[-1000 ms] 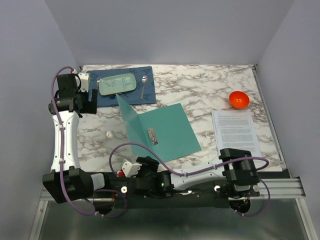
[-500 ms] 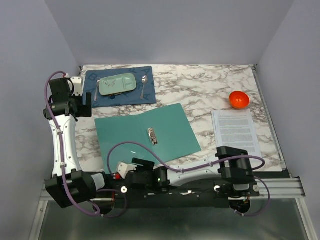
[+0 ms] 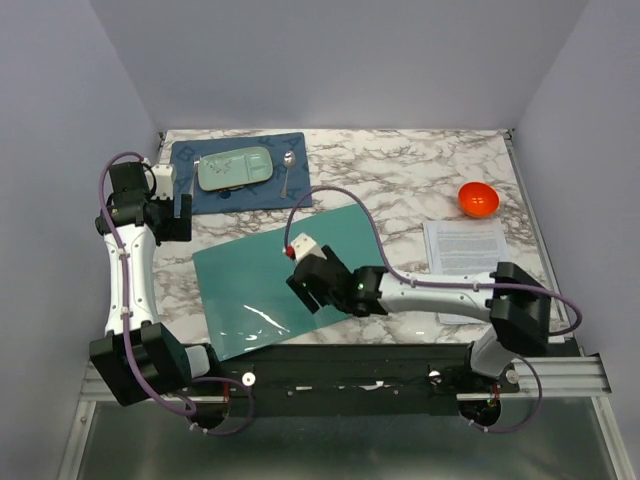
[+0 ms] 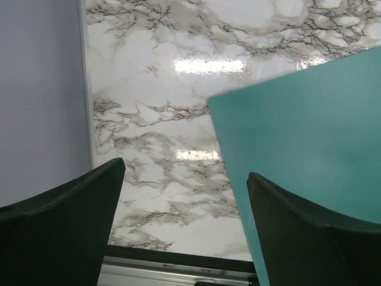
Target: Put the files into the folder
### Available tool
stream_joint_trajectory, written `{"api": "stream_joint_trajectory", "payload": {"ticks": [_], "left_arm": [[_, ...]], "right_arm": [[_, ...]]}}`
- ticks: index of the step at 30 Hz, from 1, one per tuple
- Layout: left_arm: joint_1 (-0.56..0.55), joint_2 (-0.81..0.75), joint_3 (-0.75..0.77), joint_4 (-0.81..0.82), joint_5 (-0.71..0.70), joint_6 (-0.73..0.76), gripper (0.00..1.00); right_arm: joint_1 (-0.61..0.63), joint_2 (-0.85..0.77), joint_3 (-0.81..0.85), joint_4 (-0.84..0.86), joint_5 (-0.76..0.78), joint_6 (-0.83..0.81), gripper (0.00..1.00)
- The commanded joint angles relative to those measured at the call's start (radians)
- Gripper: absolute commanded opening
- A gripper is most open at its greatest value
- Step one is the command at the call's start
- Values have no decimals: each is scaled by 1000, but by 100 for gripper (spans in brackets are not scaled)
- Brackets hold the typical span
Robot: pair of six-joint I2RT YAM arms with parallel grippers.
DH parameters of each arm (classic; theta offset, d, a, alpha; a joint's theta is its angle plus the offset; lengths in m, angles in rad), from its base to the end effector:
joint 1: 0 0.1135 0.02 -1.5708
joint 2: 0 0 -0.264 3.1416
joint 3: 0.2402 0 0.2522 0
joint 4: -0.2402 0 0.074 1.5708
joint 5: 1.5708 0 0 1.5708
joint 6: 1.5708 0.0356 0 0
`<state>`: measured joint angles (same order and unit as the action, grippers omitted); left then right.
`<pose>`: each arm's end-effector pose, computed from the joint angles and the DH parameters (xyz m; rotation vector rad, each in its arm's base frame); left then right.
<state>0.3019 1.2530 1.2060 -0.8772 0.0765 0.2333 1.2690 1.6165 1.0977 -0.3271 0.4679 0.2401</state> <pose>0.2404 0.0720 0.3253 -0.0536 2.4952 0.1290 0.1178 0.3243 0.2287 -0.9513 2.1057 0.1981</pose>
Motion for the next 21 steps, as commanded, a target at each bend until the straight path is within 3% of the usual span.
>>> {"api": "stream_joint_trajectory", "payload": {"ticks": [1, 8, 21], "left_arm": [[8, -27, -16, -11, 46, 32, 99], [9, -61, -57, -25, 74, 80, 99], [8, -61, -86, -34, 126, 106, 99]], "right_arm": [[-117, 163, 167, -38, -72, 30, 80], [-155, 355, 347, -72, -135, 39, 79], [-209, 480, 361, -102, -135, 146, 65]]}}
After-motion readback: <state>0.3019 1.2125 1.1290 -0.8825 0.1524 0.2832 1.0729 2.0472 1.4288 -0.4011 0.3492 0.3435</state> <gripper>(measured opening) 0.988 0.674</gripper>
